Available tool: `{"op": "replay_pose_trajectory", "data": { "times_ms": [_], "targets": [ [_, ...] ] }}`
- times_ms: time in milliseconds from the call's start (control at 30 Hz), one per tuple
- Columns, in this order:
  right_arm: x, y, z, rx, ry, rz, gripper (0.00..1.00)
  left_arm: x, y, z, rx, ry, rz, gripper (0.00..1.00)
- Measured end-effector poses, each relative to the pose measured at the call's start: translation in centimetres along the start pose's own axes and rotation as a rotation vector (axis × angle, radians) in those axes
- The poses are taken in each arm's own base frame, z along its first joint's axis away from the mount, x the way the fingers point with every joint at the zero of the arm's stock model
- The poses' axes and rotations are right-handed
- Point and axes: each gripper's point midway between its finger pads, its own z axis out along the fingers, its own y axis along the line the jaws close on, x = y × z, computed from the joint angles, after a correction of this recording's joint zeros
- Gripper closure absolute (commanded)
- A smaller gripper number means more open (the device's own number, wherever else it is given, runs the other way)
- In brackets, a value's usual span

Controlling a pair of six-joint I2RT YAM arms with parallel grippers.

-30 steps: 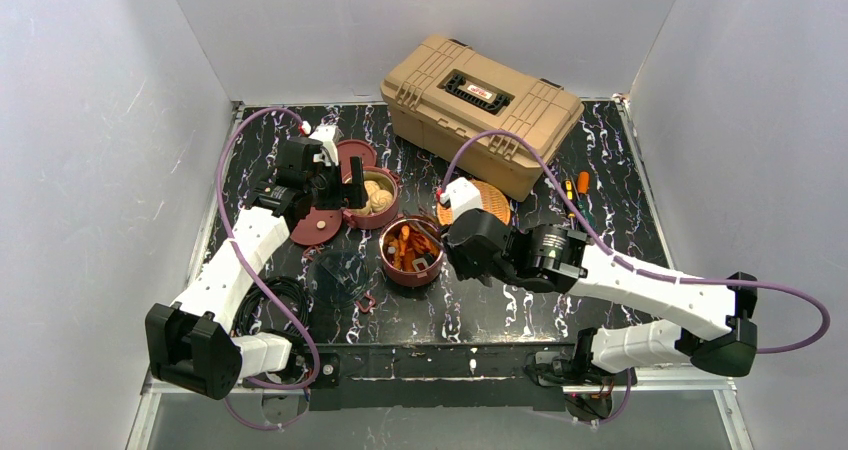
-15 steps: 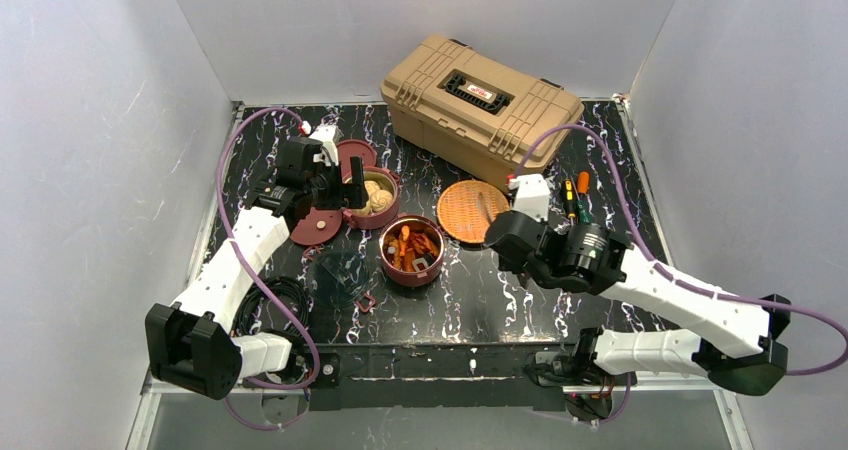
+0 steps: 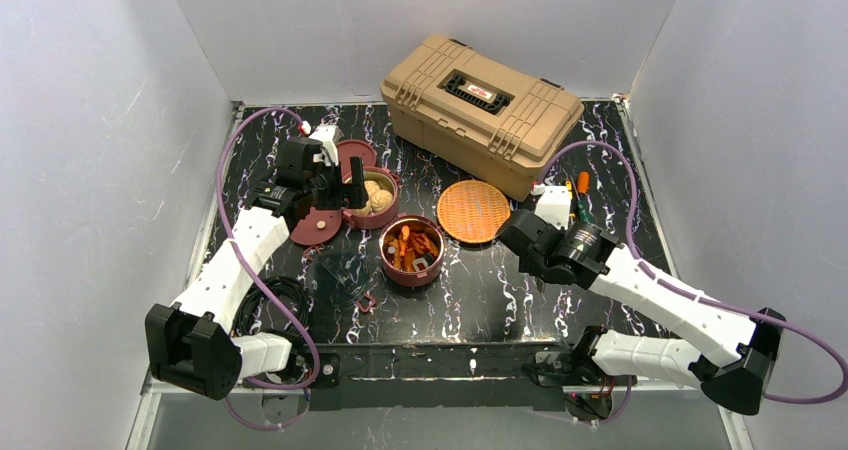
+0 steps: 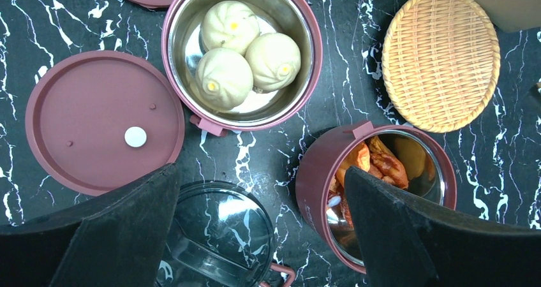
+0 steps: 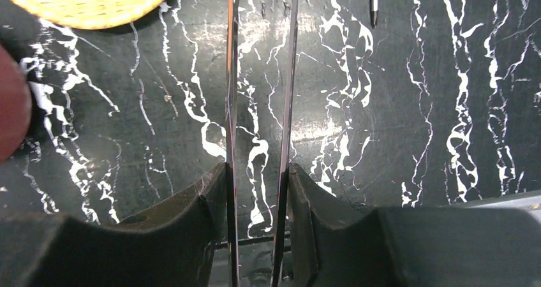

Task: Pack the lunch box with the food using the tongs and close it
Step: Place the clamp at the center of the board.

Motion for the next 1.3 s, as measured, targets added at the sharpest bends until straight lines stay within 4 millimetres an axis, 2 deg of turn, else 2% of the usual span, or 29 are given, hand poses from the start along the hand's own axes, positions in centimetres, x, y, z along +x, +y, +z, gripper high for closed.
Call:
{"op": "replay_pose_trajectory", "data": {
  "times_ms": [200, 433, 667, 833, 1067, 1300],
  "targets": [
    [2.2, -0.2, 2.9, 0.024, 0.068, 0.021, 0.56, 0.0, -0.1, -0.1, 0.006, -0.002, -0.005, 0.01],
    [3.7, -0.8, 5.8, 0.091, 0.107, 0.042, 0.56, 0.0, -0.2, -0.1, 0.009, -0.002, -0.005, 0.01],
    [4.2, -1.1, 8.5, 0.092, 0.131, 0.118, 0.55, 0.0, -0.4, -0.1, 0.020, 0.002, -0.006, 0.01],
    [4.7, -1.6, 11.6, 0.070, 0.204, 0.196, 0.56, 0.1, -0.5, 0.0, 0.026, 0.008, -0.009, 0.01],
    [4.0, -1.4, 14.1, 0.029, 0.228, 0.195, 0.54, 0.2, -0.5, 0.1, 0.025, 0.012, -0.010, 0.01],
    [2.8, -1.4, 15.2, 0.003, 0.209, 0.196, 0.46, 0.3, -0.4, 0.3, 0.023, 0.019, -0.011, 0.01]
  ]
}}
